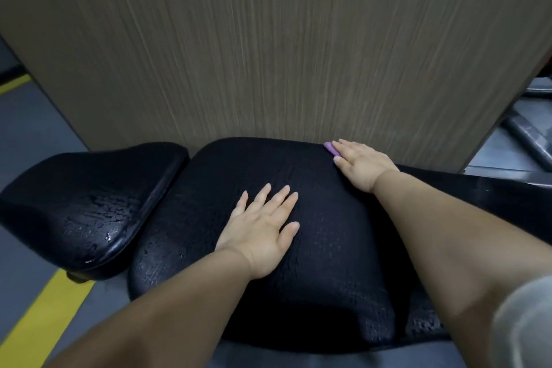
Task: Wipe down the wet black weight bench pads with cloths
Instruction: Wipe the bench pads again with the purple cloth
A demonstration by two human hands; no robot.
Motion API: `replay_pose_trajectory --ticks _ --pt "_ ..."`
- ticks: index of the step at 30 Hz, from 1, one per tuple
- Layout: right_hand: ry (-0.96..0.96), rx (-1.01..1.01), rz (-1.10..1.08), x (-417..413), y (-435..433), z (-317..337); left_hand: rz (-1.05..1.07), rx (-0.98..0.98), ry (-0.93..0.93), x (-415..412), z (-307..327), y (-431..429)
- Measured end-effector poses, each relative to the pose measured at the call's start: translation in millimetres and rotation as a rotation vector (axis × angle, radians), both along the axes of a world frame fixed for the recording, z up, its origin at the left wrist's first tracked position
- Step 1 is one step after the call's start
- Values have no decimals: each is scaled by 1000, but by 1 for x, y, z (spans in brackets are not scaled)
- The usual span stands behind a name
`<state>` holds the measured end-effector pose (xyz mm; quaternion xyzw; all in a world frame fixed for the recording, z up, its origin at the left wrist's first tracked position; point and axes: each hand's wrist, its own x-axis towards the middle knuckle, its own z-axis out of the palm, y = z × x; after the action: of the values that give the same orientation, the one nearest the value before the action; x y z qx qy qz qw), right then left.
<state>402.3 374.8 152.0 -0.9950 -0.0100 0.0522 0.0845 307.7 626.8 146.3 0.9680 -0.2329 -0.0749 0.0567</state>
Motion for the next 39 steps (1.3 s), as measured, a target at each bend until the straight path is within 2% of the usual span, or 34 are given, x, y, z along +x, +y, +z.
replay_pose_trajectory --ticks 5,12,17,22,24,27,32,39 --pt "-6 -77 69 -45 8 1 12 21 -9 1 2 0" --pt "33 -72 332 -185 15 4 29 28 2 -1 3 -1" --pt "62 -76 352 -239 -3 -2 61 39 37 -7 6 -6" --pt "33 -41 336 -236 -4 0 97 28 144 -7 17 -22" --pt "21 -47 307 -229 -5 2 44 6 159 -8 21 -37" --pt "7 -51 257 -211 -7 4 -65 -7 144 -13 20 -66" --pt "22 -43 187 -174 -20 5 -42 -2 57 -13 7 -87" --pt "25 -33 82 -108 -43 4 -60 -13 32 -11 3 -87"
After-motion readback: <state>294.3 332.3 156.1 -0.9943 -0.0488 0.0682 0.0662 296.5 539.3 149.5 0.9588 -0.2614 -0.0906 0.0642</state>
